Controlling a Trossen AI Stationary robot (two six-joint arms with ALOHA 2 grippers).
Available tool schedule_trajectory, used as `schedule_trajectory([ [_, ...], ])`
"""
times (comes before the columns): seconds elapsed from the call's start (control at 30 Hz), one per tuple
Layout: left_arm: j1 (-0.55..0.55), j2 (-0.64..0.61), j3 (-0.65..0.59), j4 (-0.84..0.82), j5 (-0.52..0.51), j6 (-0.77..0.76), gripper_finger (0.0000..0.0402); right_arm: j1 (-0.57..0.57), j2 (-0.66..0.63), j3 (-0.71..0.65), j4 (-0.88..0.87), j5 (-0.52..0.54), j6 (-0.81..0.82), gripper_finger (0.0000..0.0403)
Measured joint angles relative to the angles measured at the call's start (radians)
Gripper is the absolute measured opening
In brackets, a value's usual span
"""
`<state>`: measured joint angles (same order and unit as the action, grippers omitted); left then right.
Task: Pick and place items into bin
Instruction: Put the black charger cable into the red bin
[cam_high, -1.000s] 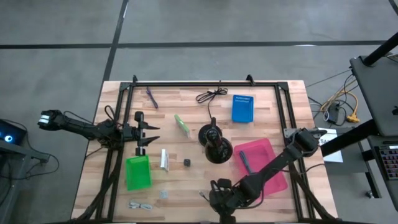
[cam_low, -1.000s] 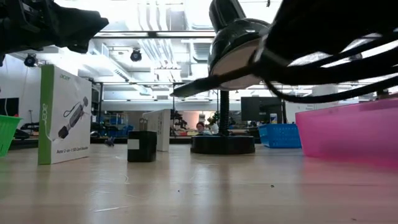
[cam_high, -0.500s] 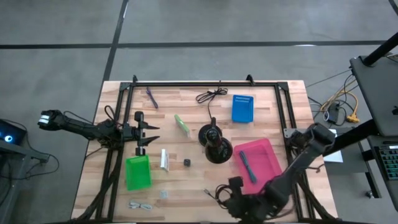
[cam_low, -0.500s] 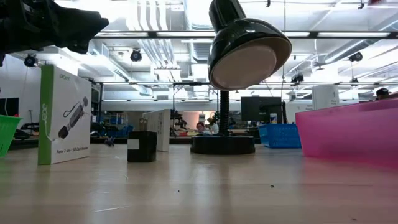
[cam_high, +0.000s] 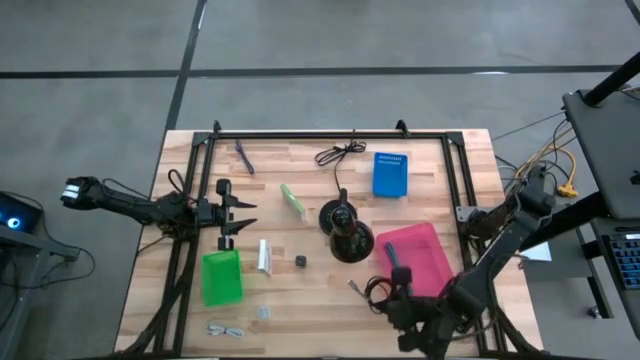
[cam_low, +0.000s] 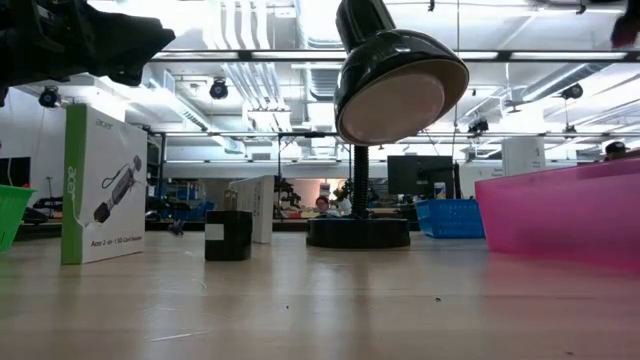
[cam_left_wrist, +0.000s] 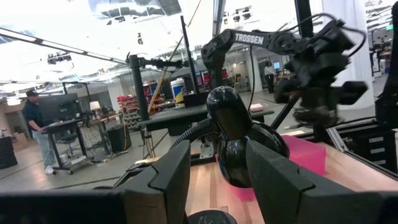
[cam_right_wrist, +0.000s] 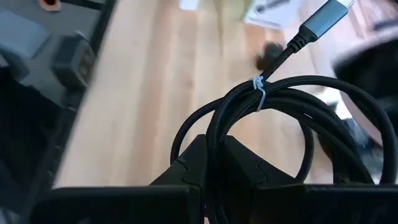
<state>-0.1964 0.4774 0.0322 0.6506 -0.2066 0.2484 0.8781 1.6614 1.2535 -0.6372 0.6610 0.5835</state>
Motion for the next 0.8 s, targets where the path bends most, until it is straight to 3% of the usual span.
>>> schedule_trajectory([
  [0.17,0.0,0.0,0.0,0.0,0.003,0.0,0.0141,0.021,-0.136,-0.173,0.07,0.062,0.027,0.0024],
  [0.43,0.0,0.0,0.0,-0.001,0.003,0.0,0.0141,0.051,-0.414,-0.443,0.147,0.076,0.24,0.0024],
  [0.8,0.0,0.0,0.0,-0.002,0.002,0.0,0.0141,0.051,-0.64,-0.626,0.137,0.071,0.545,0.0024],
])
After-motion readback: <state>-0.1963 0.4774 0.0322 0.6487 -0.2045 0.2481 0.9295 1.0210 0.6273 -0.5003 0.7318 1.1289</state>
